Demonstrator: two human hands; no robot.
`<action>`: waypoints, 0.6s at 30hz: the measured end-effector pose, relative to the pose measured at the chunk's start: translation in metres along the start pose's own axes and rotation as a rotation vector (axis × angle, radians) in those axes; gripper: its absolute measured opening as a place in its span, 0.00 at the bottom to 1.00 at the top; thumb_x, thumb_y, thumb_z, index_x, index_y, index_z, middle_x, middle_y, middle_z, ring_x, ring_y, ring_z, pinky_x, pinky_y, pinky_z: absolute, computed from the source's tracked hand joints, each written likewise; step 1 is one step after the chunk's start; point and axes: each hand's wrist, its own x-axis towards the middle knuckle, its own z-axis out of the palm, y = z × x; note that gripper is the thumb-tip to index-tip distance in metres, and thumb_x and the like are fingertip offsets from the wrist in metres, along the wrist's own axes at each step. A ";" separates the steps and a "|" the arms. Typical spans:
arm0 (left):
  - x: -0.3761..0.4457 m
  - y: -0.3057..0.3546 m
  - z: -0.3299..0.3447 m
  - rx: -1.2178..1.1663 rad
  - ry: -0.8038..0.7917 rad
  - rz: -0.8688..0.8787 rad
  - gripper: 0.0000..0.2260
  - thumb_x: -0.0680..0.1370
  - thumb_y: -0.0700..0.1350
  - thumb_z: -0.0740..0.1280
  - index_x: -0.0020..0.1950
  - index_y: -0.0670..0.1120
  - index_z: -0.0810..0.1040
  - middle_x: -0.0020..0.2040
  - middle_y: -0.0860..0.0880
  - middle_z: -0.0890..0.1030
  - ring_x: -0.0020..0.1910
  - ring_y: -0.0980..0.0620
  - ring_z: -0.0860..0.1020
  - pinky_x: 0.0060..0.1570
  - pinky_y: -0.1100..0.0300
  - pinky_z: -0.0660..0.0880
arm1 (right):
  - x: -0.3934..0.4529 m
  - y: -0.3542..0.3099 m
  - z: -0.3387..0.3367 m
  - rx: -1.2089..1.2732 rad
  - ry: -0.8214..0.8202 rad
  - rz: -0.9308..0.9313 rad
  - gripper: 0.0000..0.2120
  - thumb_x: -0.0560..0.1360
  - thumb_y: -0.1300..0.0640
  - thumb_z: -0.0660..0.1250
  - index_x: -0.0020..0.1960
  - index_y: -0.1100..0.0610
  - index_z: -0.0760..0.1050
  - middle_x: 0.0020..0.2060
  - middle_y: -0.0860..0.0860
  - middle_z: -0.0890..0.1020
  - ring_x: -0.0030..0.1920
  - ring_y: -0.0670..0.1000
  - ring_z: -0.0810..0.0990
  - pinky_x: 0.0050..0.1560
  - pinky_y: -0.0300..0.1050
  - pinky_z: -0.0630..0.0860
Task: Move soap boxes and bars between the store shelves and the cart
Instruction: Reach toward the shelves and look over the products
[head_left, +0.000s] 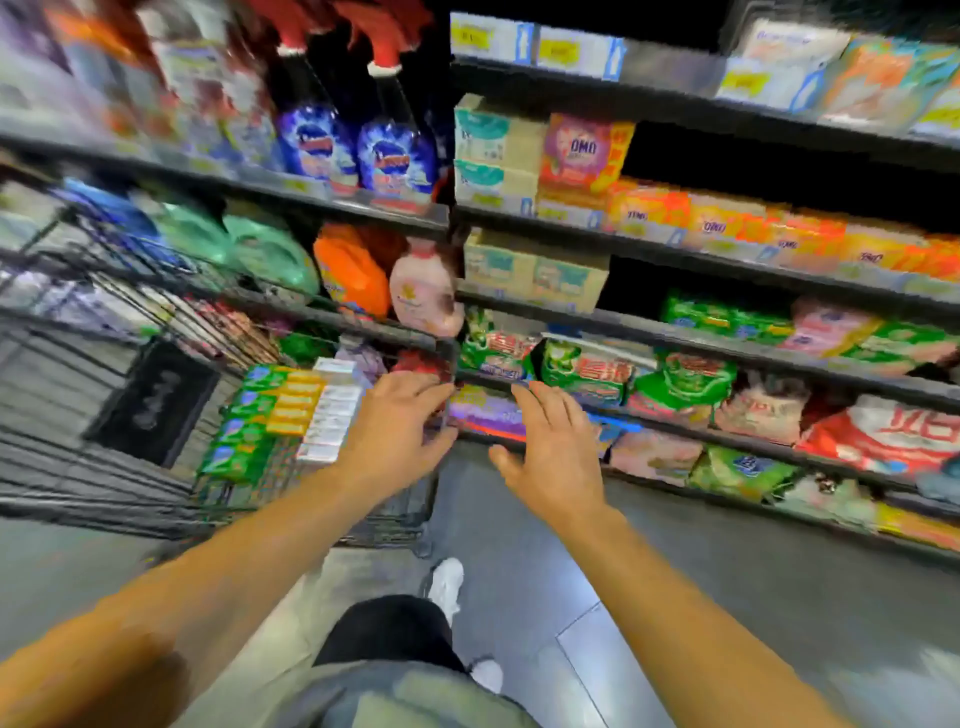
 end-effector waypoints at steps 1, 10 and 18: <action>-0.016 -0.011 -0.003 0.006 -0.004 -0.045 0.25 0.71 0.57 0.62 0.61 0.43 0.82 0.57 0.43 0.82 0.55 0.39 0.78 0.60 0.53 0.70 | 0.000 -0.011 0.006 0.004 -0.032 -0.016 0.35 0.72 0.45 0.70 0.75 0.56 0.67 0.73 0.55 0.69 0.74 0.60 0.64 0.75 0.57 0.61; -0.087 -0.133 -0.020 0.011 -0.063 -0.273 0.26 0.72 0.59 0.61 0.61 0.44 0.81 0.58 0.43 0.81 0.58 0.40 0.77 0.61 0.49 0.71 | 0.040 -0.107 0.070 0.013 -0.170 -0.178 0.35 0.73 0.48 0.72 0.75 0.59 0.67 0.72 0.57 0.69 0.72 0.61 0.65 0.74 0.55 0.60; -0.079 -0.272 -0.016 -0.021 -0.226 -0.269 0.24 0.68 0.53 0.76 0.62 0.45 0.80 0.59 0.44 0.81 0.56 0.41 0.78 0.60 0.51 0.72 | 0.130 -0.172 0.153 -0.015 -0.322 -0.085 0.36 0.75 0.45 0.70 0.77 0.57 0.62 0.76 0.56 0.65 0.75 0.60 0.60 0.76 0.54 0.56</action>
